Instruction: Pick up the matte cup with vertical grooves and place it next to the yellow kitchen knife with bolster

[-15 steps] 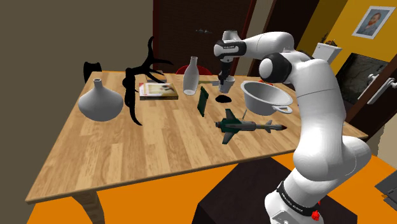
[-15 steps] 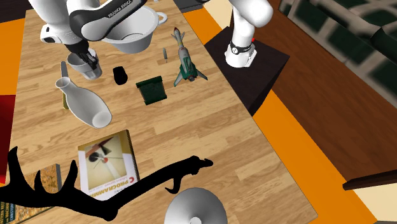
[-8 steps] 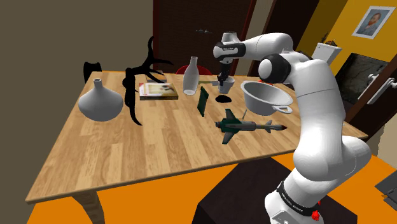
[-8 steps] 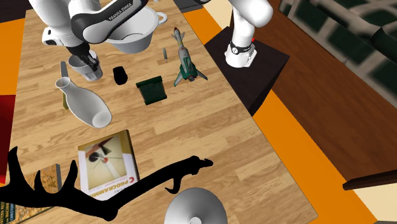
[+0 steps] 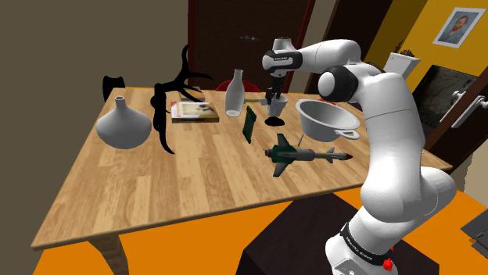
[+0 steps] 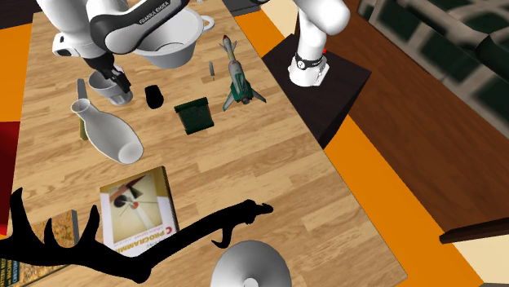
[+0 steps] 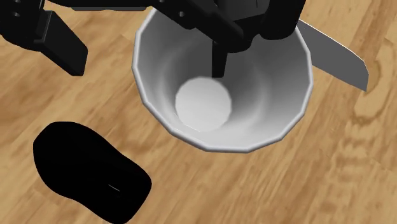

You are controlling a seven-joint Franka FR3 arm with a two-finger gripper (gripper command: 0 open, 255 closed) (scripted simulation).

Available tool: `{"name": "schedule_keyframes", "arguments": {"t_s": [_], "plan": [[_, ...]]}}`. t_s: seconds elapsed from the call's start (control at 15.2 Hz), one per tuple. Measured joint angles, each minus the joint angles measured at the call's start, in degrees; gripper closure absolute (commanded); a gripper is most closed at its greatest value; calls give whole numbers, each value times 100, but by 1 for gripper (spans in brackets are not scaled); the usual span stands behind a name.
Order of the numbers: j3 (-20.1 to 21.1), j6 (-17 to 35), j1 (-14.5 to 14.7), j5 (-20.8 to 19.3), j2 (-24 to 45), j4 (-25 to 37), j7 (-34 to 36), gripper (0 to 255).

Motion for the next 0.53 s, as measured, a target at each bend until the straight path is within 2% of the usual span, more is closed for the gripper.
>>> {"name": "schedule_keyframes", "arguments": {"t_s": [0.26,0.53], "plan": [[4,-461,38,4,-109,361,-14,0],[4,-540,43,5,-121,420,-17,0]]}}
